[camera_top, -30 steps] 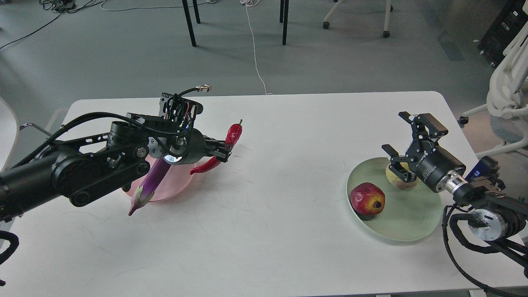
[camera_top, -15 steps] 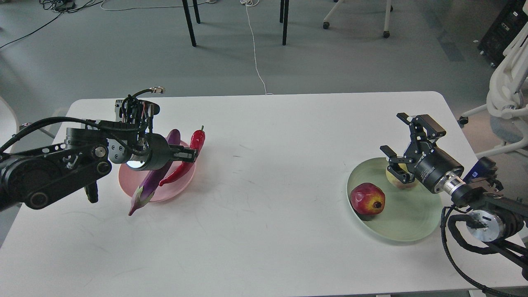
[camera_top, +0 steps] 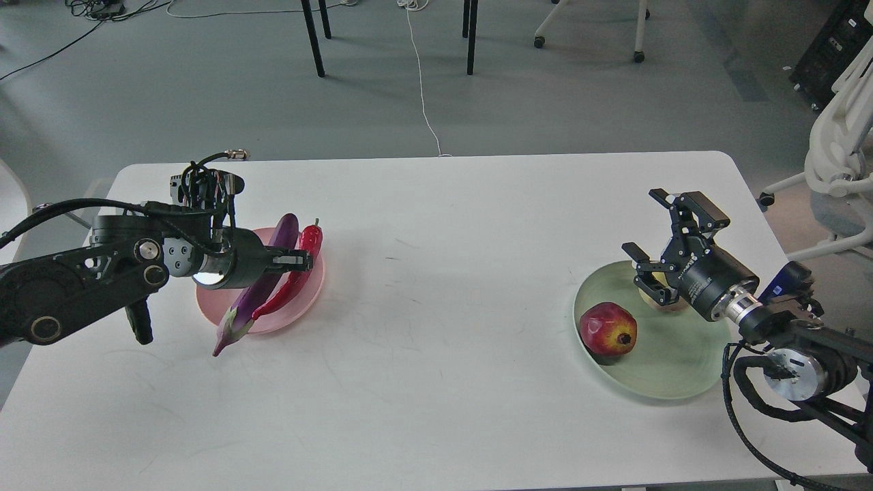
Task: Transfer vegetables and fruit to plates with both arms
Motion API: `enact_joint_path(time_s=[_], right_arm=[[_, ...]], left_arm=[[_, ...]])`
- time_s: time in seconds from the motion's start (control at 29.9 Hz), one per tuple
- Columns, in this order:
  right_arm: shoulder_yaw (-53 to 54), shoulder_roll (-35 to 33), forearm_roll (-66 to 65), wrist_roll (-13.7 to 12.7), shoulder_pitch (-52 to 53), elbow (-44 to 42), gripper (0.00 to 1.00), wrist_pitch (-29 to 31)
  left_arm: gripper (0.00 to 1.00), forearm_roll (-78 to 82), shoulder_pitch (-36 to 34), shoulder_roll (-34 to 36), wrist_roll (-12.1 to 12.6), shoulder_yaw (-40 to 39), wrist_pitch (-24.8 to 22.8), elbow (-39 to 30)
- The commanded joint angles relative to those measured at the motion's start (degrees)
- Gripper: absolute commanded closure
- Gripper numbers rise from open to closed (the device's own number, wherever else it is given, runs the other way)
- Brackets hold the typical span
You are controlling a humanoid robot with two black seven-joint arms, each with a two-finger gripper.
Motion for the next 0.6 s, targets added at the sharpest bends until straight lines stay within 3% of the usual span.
enact_joint_path(time_s=[0.0,0.1,0.23,0.3,0.4,0.47,0.57], right_arm=[[-0.03,0.09,0.0,0.0,0.0,0.07,0.02,0.01],[-0.03,0.01,0.0,0.0,0.0,0.07,0.02,0.01],[-0.11,0.01,-0.09,0.0,0.0,0.07,0.02,0.01],[-0.03,0.01,-0.09,0.0,0.0,0.07,0.02,0.01],[0.15,0.01,0.0,0.0,0.09,0.07,0.02,0.01],[0.24,0.01,-0.09,0.0,0.53,0.07,0.02,0.01],[0.67,0.09,-0.09,0.0,1.32,-0.02,0.02,-0.08]], left_arm=[[0.72,-0.02,0.31,0.1,-0.03,0.04,0.01,0.02],[0.57,-0.02,0.4,0.19,-0.03,0.12,0.01,0.02],[0.2,-0.02,0.4,0.45,-0.47,-0.23,0.01,0.02],[0.07,-0.02,0.31,0.54,-0.82,-0.75,0.01,0.02],[0.02,-2.21,0.22,0.1,-2.04,-3.55,0.01,0.2],[0.02,-5.81,0.48,-0.69,-4.58,-7.85,1.01,0.2],[0.02,-13.62,2.15,-4.19,-12.39,-12.61,7.67,0.46]])
